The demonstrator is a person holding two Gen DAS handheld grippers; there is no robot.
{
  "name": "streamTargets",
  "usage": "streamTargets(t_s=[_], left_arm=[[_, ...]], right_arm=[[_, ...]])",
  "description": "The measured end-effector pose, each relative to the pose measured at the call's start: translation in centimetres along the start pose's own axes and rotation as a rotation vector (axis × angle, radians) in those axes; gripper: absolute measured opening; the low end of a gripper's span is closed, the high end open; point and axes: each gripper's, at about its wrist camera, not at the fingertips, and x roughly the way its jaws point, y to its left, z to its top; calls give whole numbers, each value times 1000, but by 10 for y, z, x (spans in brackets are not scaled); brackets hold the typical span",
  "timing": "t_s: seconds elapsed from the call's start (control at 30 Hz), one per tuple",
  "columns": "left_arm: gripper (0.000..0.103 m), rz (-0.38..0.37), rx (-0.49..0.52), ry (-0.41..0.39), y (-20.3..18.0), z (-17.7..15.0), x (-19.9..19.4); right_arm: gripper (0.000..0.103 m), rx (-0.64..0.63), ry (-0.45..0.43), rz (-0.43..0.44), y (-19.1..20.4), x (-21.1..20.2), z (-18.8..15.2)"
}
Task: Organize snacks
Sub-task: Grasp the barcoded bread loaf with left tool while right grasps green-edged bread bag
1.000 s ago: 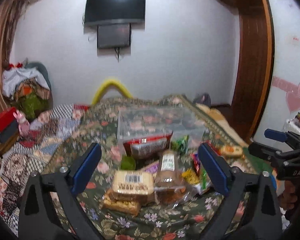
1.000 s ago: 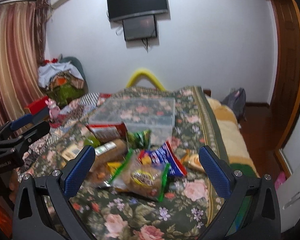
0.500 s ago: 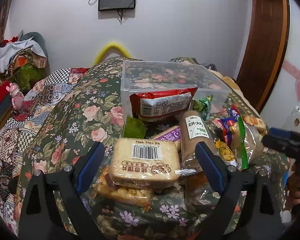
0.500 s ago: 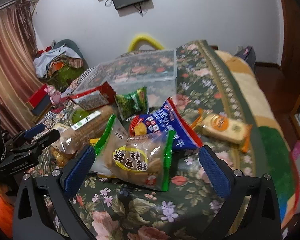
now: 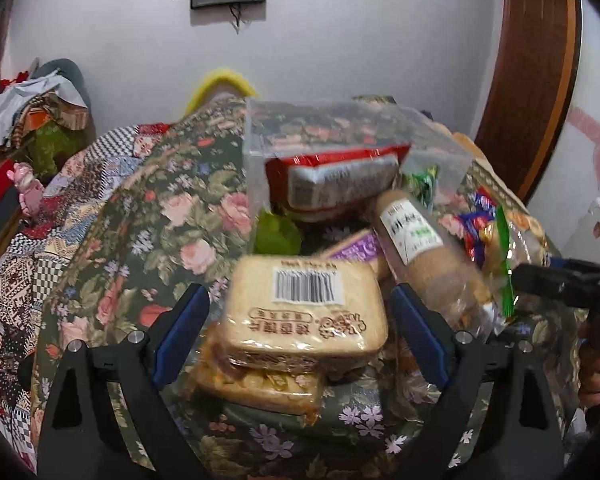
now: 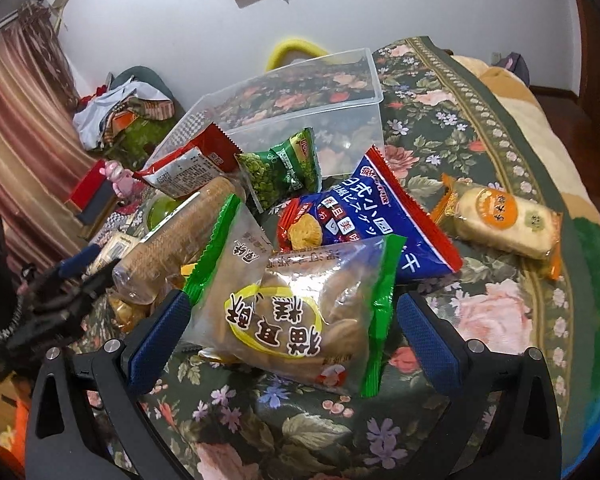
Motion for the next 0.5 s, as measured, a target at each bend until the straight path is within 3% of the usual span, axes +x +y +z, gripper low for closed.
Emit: streamTargets(t_s=[0.23, 0.33, 0.5], left_arm=[[92, 18, 11, 15, -3, -3, 10], [82, 20, 1, 1, -1, -2, 8], [80, 21, -2, -8, -1, -2, 4]], right_arm=[[87, 24, 11, 25, -1, 2, 1], [78, 14, 6, 18, 0, 0, 1], [64, -10, -15, 5, 3, -8, 3]])
